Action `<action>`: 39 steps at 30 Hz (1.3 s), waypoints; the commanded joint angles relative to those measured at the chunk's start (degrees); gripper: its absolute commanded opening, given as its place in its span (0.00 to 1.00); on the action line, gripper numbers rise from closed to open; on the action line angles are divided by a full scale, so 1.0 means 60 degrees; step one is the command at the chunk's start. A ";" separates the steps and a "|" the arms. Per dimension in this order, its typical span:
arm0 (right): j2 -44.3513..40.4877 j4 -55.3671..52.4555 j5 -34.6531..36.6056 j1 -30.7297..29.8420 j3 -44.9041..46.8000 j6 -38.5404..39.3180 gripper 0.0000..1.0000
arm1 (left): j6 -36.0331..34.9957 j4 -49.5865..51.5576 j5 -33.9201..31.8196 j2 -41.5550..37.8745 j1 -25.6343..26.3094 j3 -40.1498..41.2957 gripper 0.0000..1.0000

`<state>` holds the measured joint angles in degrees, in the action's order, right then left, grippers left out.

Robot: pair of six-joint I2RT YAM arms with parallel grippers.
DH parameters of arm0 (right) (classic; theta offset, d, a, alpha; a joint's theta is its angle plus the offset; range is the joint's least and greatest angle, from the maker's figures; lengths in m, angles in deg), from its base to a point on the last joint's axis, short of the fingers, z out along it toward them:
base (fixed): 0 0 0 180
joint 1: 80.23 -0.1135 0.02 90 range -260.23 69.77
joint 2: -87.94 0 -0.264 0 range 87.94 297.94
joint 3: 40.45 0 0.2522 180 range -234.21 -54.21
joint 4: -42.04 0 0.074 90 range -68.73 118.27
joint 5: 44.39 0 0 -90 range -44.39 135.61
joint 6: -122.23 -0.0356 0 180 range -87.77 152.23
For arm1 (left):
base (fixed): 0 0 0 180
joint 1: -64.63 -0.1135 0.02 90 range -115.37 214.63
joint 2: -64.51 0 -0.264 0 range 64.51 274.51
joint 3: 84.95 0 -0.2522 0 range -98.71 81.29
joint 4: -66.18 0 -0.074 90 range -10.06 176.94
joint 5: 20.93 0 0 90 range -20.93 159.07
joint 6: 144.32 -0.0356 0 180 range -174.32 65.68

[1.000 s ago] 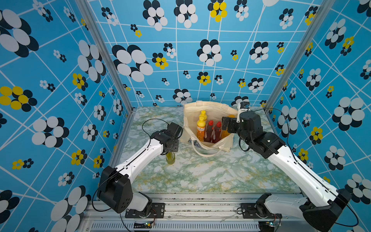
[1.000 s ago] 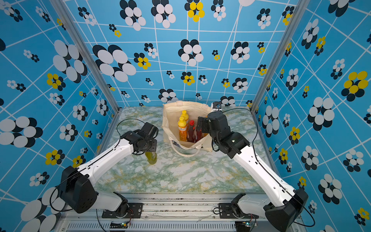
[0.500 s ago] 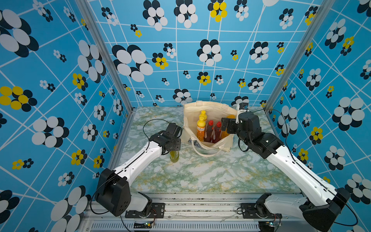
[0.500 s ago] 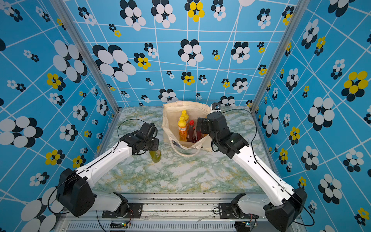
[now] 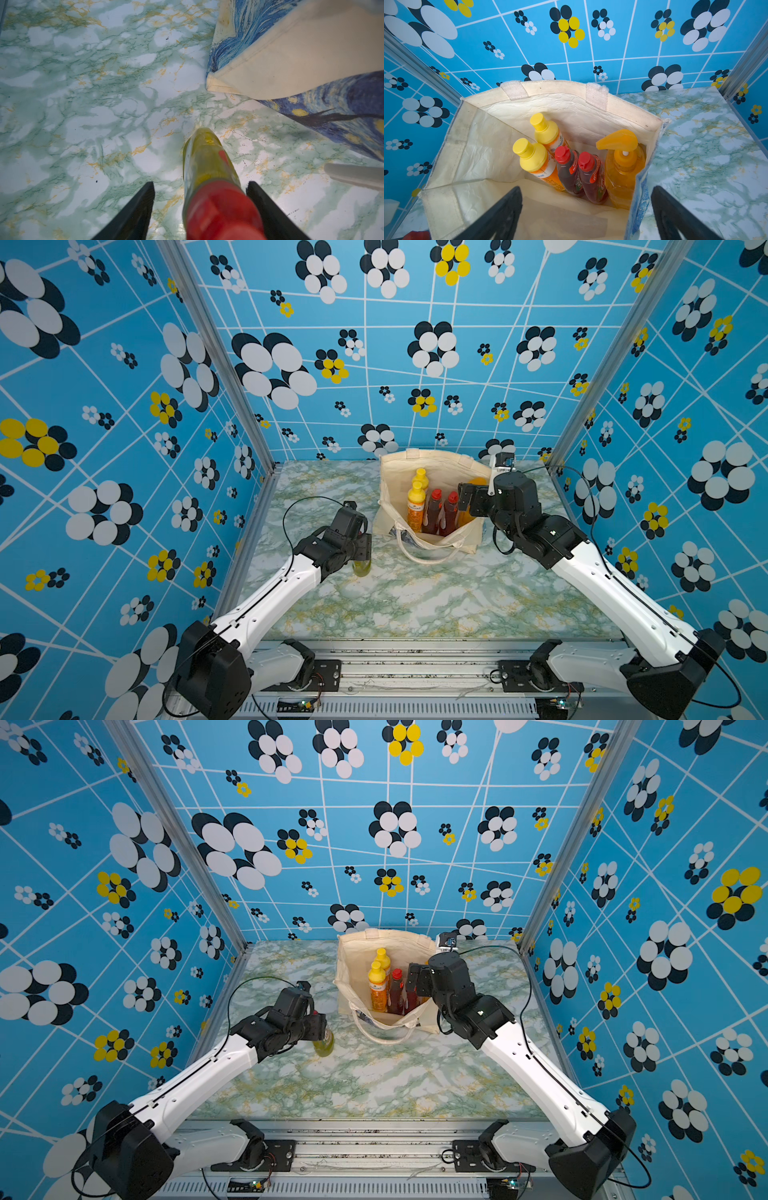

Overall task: Pack dish soap into the shopping bag
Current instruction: Pick up the bottle of dish soap at the center of the board.

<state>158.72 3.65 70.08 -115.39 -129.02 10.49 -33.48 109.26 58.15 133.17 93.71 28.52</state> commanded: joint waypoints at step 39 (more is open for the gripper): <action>0.0130 0.0274 -0.0240 0.0077 -0.0005 0.0005 0.99 | -0.0988 -0.3111 -0.0419 0.0615 0.0137 0.1275 0.17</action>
<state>159.34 4.75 69.03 -115.32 -128.82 10.52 -38.53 91.25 56.45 136.84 94.34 36.67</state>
